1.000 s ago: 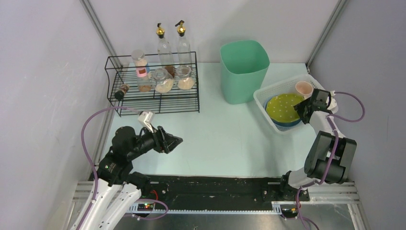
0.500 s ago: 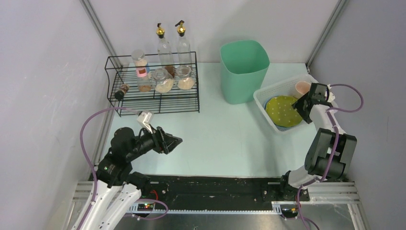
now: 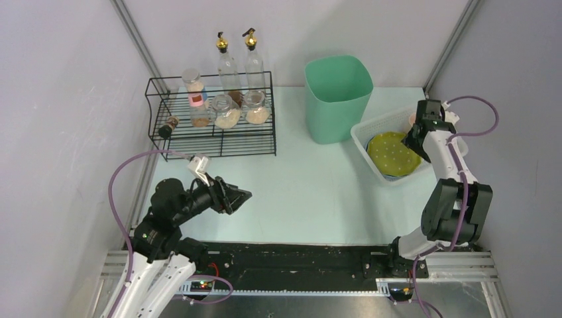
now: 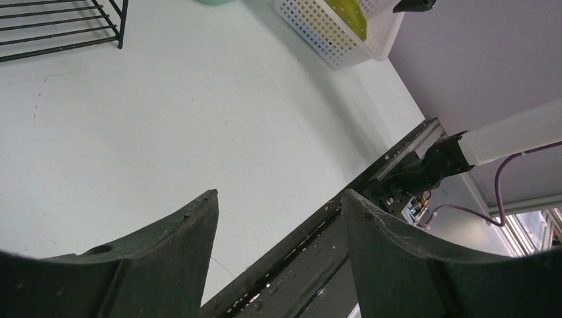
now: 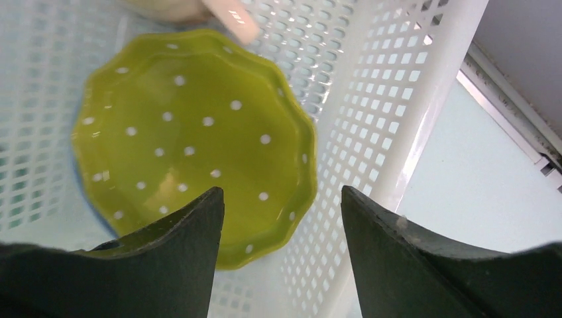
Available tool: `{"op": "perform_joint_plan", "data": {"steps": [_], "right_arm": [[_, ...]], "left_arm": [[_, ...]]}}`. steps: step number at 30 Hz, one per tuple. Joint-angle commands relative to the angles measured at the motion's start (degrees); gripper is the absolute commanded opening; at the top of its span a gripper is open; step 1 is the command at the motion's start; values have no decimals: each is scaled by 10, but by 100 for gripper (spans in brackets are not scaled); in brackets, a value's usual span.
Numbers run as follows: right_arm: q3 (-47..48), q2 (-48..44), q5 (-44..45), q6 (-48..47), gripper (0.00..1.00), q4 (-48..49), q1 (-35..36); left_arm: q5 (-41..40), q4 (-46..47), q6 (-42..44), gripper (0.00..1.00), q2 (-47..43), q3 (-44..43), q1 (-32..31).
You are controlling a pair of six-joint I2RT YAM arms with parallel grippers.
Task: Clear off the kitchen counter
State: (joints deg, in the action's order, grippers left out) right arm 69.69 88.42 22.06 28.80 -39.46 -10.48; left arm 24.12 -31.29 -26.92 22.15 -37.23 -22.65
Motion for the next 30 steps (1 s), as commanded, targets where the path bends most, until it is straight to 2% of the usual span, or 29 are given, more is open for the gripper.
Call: {"op": "perform_joint_plan", "data": {"steps": [1, 9, 13, 18, 24, 30], "right_arm": [[63, -61, 67, -8, 69, -34, 48], [75, -160, 96, -59, 75, 35, 187], [74, -197, 74, -67, 78, 42, 257], [67, -216, 50, -108, 86, 39, 366], [20, -243, 62, -187, 92, 68, 525], [-61, -307, 47, -234, 95, 113, 623]], "left_arm": [[-1, 8, 6, 72, -5, 3, -4], [-12, 9, 6, 76, 6, 3, -3], [-19, 8, 6, 80, 5, 3, -3], [-24, 8, 7, 83, 7, 4, -4], [-38, 8, 6, 86, 13, 4, -3], [-51, 7, 7, 87, 31, 3, -3]]}}
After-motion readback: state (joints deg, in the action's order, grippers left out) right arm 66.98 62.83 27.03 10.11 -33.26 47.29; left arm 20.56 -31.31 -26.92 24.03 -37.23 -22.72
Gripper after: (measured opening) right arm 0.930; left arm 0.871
